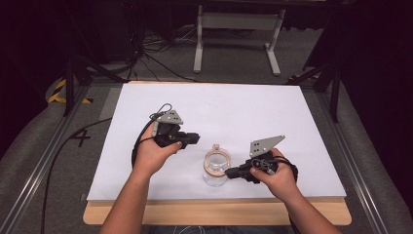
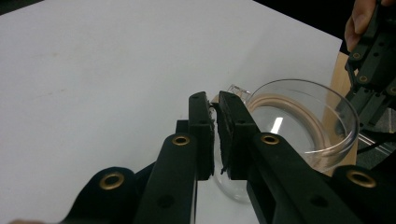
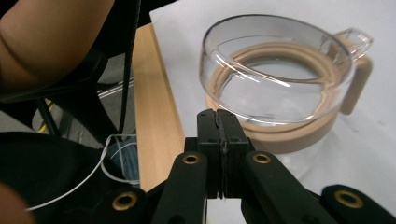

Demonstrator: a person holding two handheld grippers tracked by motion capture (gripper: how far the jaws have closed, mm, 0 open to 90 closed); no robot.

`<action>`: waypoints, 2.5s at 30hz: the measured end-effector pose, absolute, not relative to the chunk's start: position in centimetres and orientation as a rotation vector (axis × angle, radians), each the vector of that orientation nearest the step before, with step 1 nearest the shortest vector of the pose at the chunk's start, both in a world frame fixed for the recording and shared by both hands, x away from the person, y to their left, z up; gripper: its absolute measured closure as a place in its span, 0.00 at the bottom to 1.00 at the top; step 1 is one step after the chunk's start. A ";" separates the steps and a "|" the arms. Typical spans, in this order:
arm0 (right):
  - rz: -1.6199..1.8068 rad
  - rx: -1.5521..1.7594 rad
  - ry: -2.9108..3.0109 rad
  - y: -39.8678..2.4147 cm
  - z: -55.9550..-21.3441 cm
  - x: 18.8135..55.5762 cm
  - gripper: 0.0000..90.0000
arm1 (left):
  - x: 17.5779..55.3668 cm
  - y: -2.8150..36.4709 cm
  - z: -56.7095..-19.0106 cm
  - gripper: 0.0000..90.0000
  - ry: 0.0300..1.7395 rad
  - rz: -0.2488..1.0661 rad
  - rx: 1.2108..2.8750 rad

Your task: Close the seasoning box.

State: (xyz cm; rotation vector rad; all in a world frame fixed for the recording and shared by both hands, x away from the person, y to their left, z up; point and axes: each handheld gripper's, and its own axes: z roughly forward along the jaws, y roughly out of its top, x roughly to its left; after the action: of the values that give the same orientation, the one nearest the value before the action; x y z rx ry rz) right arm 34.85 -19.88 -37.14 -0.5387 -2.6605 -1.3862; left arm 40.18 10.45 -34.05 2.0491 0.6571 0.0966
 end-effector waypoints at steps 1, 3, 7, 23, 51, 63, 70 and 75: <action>-1.372 -0.531 -2.658 -19.8 -37.2 34.8 0.99 | 40.2 10.5 -34.0 0.94 0.658 0.101 2.045; -1.368 -0.522 -2.657 -19.8 -37.2 34.7 0.99 | 40.1 10.6 -33.8 0.94 0.666 0.098 2.060; -1.335 -0.518 -2.662 -19.7 -37.3 34.6 0.99 | 40.2 10.7 -34.0 0.94 0.664 0.107 2.031; -1.608 -0.587 -2.643 -23.5 -33.5 35.6 0.84 | 39.3 13.0 -34.0 0.74 0.785 0.149 1.953; -1.714 -1.181 -2.684 -33.7 -34.5 42.6 0.66 | 39.2 19.7 -37.2 0.58 1.026 0.296 1.911; -1.537 -1.374 -2.762 -36.1 -38.8 44.8 0.53 | 40.7 20.4 -39.4 0.55 1.067 0.273 1.918; -1.473 -1.415 -2.782 -36.7 -40.5 45.5 0.49 | 41.5 20.8 -40.9 0.53 1.093 0.284 1.945; -1.426 -1.437 -2.794 -37.0 -41.9 46.0 0.47 | 42.0 21.0 -42.3 0.50 1.114 0.274 1.958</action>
State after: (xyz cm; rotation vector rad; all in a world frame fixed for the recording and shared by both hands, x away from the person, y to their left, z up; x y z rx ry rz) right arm 45.95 -37.03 -41.88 -1.4371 -2.7935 -1.4262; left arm 41.99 20.96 -42.25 1.9575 1.1138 0.2742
